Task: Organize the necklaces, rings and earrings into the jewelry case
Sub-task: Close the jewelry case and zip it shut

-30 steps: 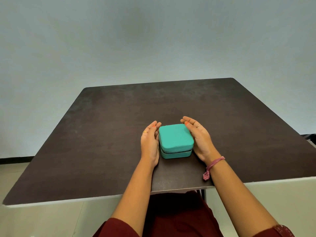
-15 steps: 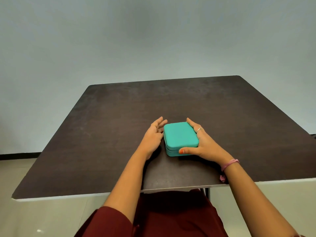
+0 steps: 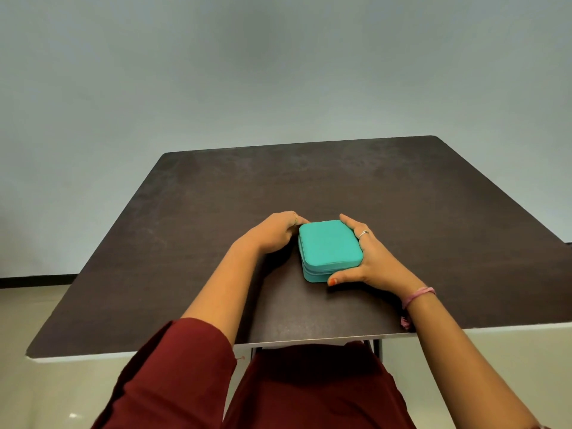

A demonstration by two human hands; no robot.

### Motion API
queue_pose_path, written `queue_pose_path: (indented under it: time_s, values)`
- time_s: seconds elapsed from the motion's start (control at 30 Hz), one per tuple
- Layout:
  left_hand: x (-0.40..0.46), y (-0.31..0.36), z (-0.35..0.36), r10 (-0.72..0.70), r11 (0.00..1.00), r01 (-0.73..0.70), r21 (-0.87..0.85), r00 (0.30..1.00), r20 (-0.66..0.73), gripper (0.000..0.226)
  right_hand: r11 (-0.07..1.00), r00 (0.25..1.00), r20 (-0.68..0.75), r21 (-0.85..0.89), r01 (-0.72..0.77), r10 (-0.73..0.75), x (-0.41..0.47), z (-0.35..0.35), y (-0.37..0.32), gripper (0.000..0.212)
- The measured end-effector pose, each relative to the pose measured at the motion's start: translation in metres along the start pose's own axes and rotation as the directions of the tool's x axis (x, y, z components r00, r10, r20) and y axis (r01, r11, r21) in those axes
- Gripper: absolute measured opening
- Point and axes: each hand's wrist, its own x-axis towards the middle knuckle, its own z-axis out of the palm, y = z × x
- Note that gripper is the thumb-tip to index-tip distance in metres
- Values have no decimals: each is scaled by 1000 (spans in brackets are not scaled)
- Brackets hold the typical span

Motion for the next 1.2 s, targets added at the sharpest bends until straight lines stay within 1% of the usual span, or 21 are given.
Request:
queue_pose_path:
  time_s: [0.13, 0.3, 0.5, 0.6, 0.67, 0.77, 0.93, 1.07, 1.2]
  values:
    - [-2, -1, -2, -29, 995, 25, -99, 999, -32, 49, 1000, 1000, -6, -3, 1, -1, 0, 1, 0, 120]
    - [2, -5, -2, -32, 995, 25, -92, 996, -82, 44, 1000, 1000, -8, 11, 0, 0, 0, 0, 0, 117]
    - [4, -1, -11, 20, 996, -19, 82, 1000, -14, 42, 1000, 1000, -11, 20, 3, -3, 0, 2, 1, 115]
    - [5, 3, -11, 57, 989, -55, 140, 998, -10, 40, 1000, 1000, -12, 18, 5, -5, 0, 2, 1, 115]
    - [7, 2, -9, 58, 986, -54, 156, 998, -22, 40, 1000, 1000, -19, 14, 7, -6, 0, 2, 1, 114]
    - [4, -6, -7, 24, 999, -21, 49, 998, -65, 41, 1000, 999, -33, 17, 6, -6, -1, 2, 0, 114]
    - [-14, -16, -1, -9, 1000, 11, 16, 988, -152, 32, 1000, 998, -67, 27, 6, -4, -1, 4, 0, 114]
    - [-44, -16, 14, 12, 997, -30, -75, 974, -227, 20, 1000, 997, -80, 23, 3, -1, -1, 5, -2, 115]
    - [-72, -6, 31, 26, 989, -59, -134, 972, -235, 21, 1000, 996, -92, 22, 1, 1, -1, 6, -2, 117]
